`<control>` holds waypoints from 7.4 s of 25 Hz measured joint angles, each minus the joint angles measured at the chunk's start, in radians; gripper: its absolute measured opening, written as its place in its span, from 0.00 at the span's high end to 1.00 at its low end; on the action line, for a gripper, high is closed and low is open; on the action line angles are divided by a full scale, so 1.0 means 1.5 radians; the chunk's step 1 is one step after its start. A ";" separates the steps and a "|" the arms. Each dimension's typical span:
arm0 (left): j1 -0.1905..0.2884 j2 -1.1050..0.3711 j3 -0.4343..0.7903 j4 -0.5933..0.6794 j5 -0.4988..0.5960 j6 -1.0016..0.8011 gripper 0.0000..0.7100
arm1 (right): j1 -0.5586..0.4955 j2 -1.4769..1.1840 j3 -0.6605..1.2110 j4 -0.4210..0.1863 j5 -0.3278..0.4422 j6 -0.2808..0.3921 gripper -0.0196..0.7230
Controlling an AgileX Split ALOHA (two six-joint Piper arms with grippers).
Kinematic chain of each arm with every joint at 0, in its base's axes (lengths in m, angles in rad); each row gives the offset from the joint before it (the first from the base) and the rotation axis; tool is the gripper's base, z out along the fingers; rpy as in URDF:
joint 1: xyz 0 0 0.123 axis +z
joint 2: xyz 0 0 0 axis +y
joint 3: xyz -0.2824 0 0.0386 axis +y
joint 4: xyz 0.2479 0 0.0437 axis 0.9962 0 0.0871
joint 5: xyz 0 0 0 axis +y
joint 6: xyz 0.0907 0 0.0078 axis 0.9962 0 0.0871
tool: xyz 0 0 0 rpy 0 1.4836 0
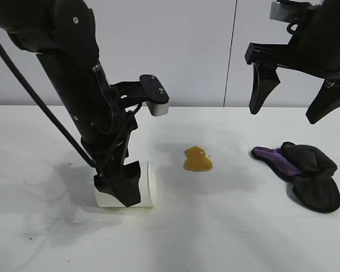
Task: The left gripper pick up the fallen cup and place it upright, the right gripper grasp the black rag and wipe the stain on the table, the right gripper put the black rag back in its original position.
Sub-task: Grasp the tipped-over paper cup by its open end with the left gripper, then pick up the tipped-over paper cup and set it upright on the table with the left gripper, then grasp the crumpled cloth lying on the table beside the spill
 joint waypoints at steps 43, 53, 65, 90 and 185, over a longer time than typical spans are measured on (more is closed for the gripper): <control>0.157 -0.080 0.063 -0.393 -0.028 0.296 0.35 | 0.000 0.000 0.000 0.000 0.005 -0.005 0.16; 0.307 -0.106 0.174 -0.975 0.128 0.952 0.35 | 0.000 0.000 0.000 0.000 0.005 -0.006 0.16; 0.369 0.066 0.160 -1.000 0.337 1.073 0.36 | 0.000 0.000 0.000 0.016 -0.010 -0.006 0.16; 0.397 0.171 0.154 -1.004 0.340 1.248 0.44 | 0.000 0.000 0.000 0.027 -0.013 -0.007 0.16; 0.297 -0.236 -0.016 -0.236 0.035 -0.374 0.02 | 0.000 0.000 0.000 0.030 0.005 -0.035 0.16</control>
